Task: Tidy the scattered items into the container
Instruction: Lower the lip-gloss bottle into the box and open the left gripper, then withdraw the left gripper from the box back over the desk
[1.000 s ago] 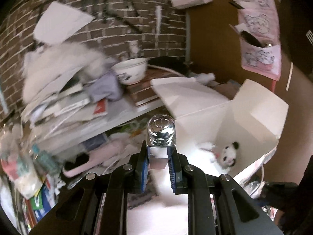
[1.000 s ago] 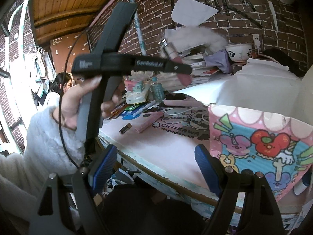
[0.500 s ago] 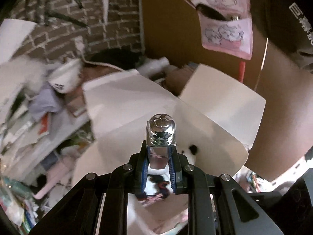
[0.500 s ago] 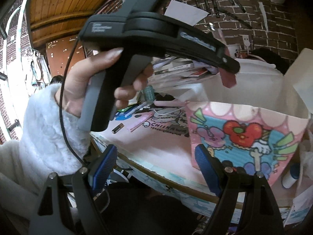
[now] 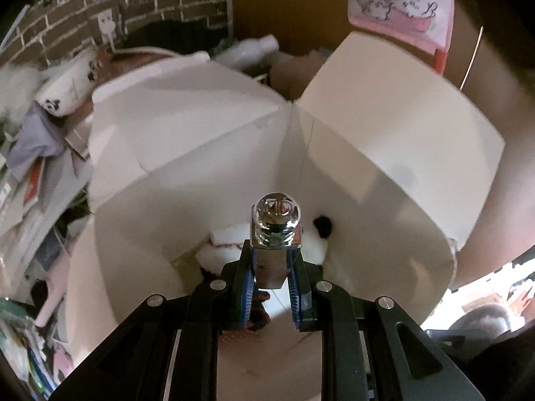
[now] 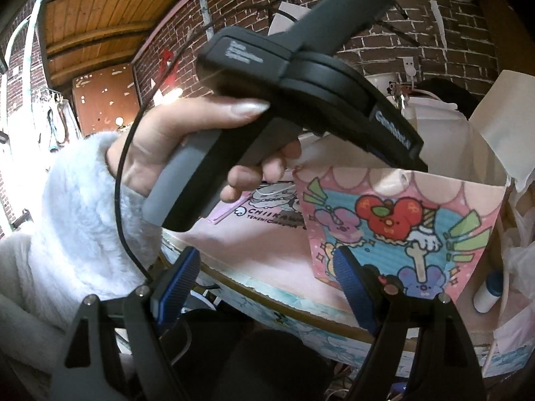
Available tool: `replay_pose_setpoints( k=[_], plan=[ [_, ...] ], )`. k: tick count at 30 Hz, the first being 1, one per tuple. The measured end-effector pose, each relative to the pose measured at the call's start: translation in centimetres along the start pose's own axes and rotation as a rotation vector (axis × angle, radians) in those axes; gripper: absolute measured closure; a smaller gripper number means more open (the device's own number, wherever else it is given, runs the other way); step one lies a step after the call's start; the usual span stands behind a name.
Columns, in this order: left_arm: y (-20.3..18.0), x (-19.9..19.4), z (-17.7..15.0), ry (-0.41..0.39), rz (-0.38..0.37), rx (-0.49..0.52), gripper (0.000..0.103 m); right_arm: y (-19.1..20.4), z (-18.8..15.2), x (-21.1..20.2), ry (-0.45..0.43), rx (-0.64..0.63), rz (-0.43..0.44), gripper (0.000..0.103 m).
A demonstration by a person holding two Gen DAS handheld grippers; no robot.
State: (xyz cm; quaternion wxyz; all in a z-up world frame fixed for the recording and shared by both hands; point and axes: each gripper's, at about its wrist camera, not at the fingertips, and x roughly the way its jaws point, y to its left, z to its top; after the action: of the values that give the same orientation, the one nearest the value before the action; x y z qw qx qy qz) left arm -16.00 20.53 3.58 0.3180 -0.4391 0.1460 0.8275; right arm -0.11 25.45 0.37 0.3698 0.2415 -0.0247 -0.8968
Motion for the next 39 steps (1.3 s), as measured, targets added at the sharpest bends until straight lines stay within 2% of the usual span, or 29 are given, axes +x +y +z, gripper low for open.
replay_pose_setpoints(
  k=[2, 12, 14, 15, 20, 28, 31, 35, 39],
  plan=[
    [0.1, 0.3, 0.0, 0.009, -0.019, -0.016, 0.09, 0.0, 0.0, 0.0, 0.0, 0.002, 0.0, 0.023],
    [0.5, 1.2, 0.4, 0.034, -0.009, -0.034, 0.088, 0.0, -0.2, 0.0, 0.001, 0.002, -0.001, 0.023],
    [0.5, 1.2, 0.4, 0.033, -0.006, -0.039, 0.073, 0.0, -0.2, 0.0, 0.002, 0.001, -0.003, 0.023],
    [0.5, 1.1, 0.3, 0.025, 0.001, -0.038, 0.07, 0.0, -0.2, 0.0, 0.002, 0.001, -0.004, 0.023],
    [0.1, 0.2, 0.4, -0.014, 0.003, -0.035, 0.04, -0.1, -0.2, 0.0, 0.001, 0.006, -0.005, 0.023],
    [-0.1, -0.7, 0.9, -0.068, 0.0, -0.036, 0.029, 0.0, -0.4, 0.1, 0.002, 0.006, -0.006, 0.023],
    [-0.2, -1.6, 1.2, -0.115, 0.022, -0.041, 0.015, 0.0, -0.4, 0.1, 0.002, 0.006, -0.006, 0.023],
    [0.3, -3.6, 1.2, -0.185, -0.006, -0.063, 0.013, 0.0, -0.4, 0.1, 0.002, 0.006, -0.006, 0.023],
    [0.8, -5.7, 0.8, -0.25, 0.01, -0.079, 0.013, 0.0, -0.4, 0.1, 0.003, 0.006, -0.008, 0.023]
  ],
)
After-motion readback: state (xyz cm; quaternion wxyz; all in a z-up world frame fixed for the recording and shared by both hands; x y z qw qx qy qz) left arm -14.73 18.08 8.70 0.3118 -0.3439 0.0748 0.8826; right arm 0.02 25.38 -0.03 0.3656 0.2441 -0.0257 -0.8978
